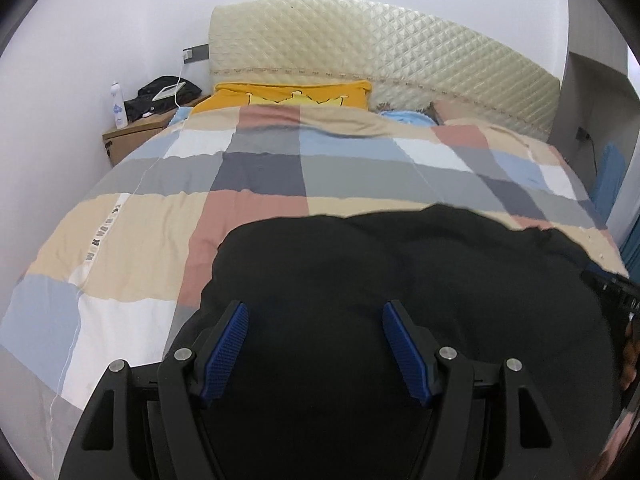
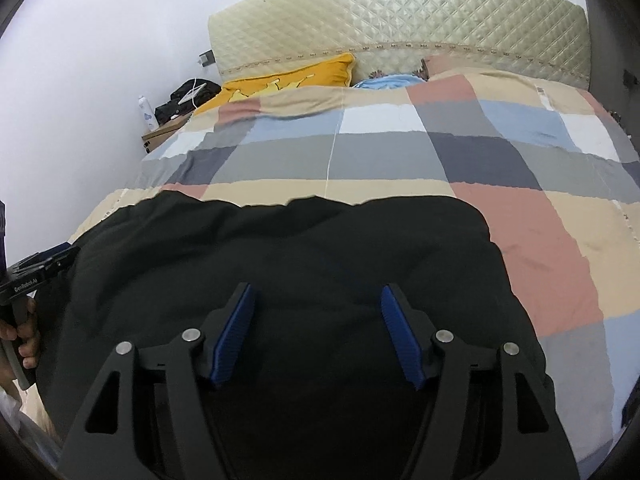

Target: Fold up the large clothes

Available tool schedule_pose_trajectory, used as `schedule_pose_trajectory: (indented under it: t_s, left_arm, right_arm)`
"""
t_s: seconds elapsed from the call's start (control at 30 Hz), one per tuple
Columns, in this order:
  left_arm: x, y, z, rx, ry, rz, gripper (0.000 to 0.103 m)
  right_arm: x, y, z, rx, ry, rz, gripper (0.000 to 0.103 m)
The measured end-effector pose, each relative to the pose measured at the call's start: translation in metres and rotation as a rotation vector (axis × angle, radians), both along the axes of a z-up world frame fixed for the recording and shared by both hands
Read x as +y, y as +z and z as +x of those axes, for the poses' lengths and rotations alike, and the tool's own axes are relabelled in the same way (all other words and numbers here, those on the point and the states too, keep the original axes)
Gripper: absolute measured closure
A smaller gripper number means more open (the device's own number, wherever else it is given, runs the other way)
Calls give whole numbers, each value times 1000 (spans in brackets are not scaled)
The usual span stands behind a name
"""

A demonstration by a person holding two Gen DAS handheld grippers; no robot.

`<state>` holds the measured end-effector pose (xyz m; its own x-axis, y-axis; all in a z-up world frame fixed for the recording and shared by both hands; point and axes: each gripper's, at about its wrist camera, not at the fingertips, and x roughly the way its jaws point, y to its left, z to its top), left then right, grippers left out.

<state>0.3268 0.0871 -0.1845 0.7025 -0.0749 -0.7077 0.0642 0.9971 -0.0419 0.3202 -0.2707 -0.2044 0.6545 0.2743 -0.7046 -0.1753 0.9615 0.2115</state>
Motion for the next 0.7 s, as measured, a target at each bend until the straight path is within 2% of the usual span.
schedule_pose_trajectory:
  t_s: [0.1, 0.27, 0.47, 0.53, 0.7]
  left_arm:
    - [3, -12, 2, 2, -4, -25, 31]
    - [1, -25, 3, -8, -7, -28, 28]
    - [-1, -27, -1, -18, 7, -32, 28]
    - [1, -21, -5, -26, 17, -39, 28]
    - [-4, 18, -28, -75, 41, -40, 28]
  right_arm:
    - [-4, -12, 3, 18, -16, 22, 33]
    - [9, -25, 3, 4, -15, -32, 31]
    - [7, -28, 4, 13, -31, -14, 30]
    - [8, -20, -1, 5, -43, -20, 30]
    - [-4, 29, -29, -86, -118, 125, 30]
